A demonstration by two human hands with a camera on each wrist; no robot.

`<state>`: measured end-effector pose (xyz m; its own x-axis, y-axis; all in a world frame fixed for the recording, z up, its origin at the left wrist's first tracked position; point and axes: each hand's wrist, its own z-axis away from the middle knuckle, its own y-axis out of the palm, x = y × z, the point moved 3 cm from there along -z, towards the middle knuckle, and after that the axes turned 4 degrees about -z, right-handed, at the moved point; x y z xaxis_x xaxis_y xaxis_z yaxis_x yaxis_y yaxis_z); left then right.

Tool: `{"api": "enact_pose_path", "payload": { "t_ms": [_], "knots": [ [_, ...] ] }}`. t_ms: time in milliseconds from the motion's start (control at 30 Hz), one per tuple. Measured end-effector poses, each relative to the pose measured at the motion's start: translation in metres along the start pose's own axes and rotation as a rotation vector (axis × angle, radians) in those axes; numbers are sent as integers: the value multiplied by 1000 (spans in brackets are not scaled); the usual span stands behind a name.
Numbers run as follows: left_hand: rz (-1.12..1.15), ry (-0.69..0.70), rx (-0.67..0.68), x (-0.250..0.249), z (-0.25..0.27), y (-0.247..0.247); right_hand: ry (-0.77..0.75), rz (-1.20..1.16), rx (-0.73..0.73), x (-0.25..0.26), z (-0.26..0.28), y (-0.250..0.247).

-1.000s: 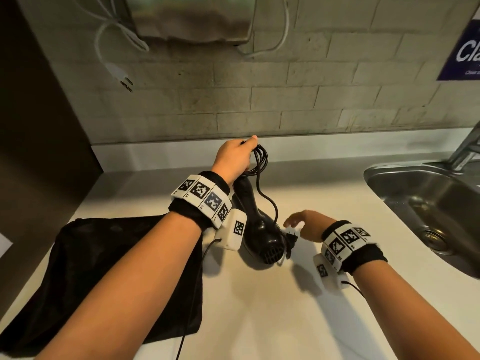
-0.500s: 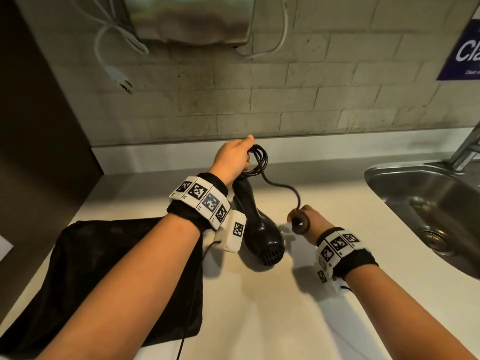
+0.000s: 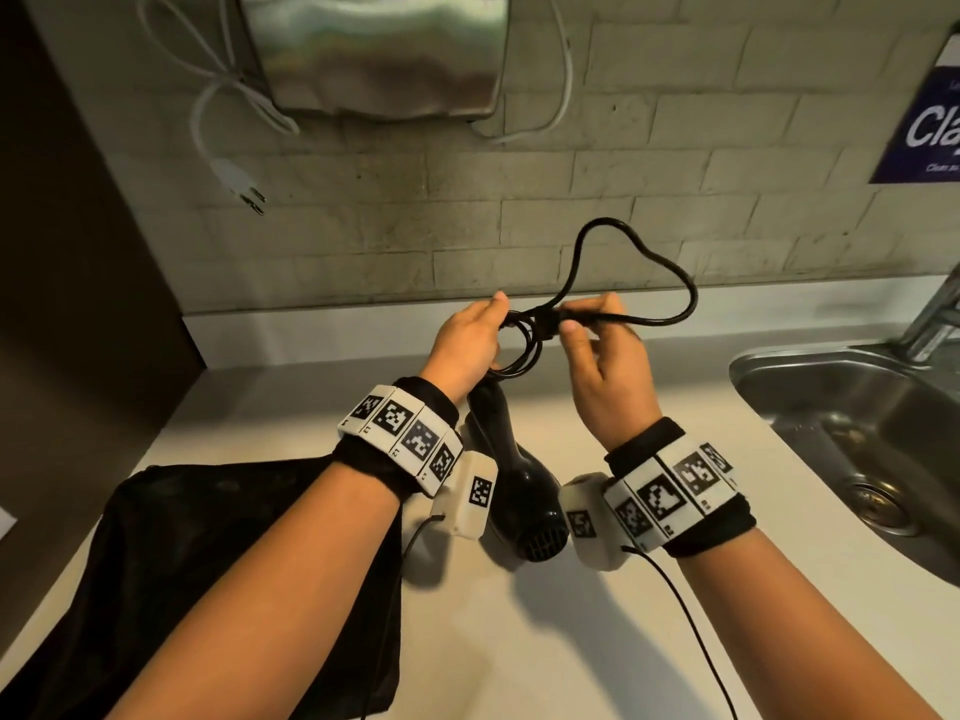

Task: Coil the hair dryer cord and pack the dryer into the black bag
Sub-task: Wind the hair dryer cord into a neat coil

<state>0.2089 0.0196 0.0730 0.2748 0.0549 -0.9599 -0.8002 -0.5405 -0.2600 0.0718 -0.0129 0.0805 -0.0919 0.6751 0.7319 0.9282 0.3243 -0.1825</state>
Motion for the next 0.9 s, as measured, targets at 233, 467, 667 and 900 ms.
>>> {"api": "enact_pose_path", "payload": {
  "t_ms": [233, 467, 667, 900],
  "knots": [
    [33, 1, 42, -1, 2, 1, 29, 96, 81, -9, 1, 15],
    [-1, 19, 66, -2, 2, 5, 33, 167, 52, -21, 1, 27],
    [1, 35, 86, -1, 0, 5, 160, -4, -22, -27, -6, 33],
    [46, 62, 97, 1, -1, 5, 233, -106, 227, -33, -10, 39]
  ]
}}
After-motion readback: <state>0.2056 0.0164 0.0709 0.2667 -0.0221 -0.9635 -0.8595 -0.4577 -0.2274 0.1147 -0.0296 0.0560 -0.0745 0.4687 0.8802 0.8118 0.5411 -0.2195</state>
